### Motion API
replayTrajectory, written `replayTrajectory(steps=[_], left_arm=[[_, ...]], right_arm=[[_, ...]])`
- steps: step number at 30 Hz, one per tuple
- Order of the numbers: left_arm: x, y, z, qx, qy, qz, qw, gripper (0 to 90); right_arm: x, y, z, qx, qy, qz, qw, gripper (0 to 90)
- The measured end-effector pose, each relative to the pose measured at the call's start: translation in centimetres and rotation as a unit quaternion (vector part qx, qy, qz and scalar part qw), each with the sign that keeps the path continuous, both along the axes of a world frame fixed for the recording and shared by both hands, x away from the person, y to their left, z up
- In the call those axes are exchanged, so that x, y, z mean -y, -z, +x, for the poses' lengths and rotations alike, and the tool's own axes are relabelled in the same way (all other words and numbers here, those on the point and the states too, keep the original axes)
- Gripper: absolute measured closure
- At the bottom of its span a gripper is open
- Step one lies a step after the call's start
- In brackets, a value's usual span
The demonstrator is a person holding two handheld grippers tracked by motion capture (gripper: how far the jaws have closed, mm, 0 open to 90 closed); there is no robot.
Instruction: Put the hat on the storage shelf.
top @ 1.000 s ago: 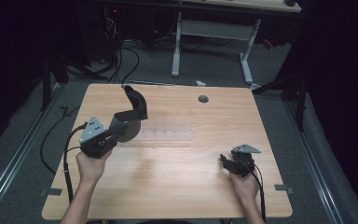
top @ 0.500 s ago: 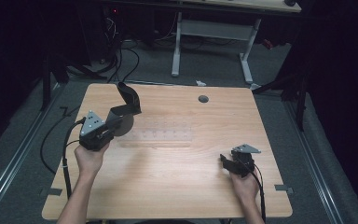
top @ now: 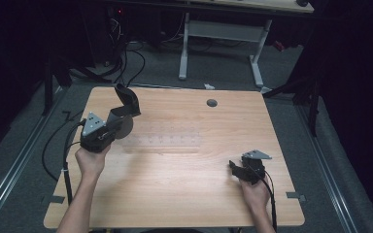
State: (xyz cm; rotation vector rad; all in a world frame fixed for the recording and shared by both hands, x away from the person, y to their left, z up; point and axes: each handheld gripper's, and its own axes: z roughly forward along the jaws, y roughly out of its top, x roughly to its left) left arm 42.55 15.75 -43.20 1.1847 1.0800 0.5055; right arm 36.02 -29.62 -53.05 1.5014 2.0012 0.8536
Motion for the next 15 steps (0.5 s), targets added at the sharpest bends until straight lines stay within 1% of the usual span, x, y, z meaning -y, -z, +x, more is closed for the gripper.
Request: replayTrajectory(steps=[5,8,11,15], left_arm=[[-0.12,0.5,0.54,-0.005,-0.009,0.01,0.9999,86.5],[-0.2,0.71,0.73,-0.007,-0.014,0.011,0.9998,86.5],[-0.06,0.92,0.8,-0.009,-0.015,0.019,0.9997,86.5],[0.16,0.97,0.87,-0.009,-0.017,0.018,0.9996,86.5]], right_arm=[[0.0,0.0,0.0,0.0,0.0,0.0,1.0,43.2],[0.0,0.0,0.0,0.0,0.0,0.0,1.0,43.2],[-0.01,0.0,-0.01,0.0,0.001,0.0,1.0,43.2],[0.0,0.0,0.0,0.0,0.0,0.0,1.0,43.2]])
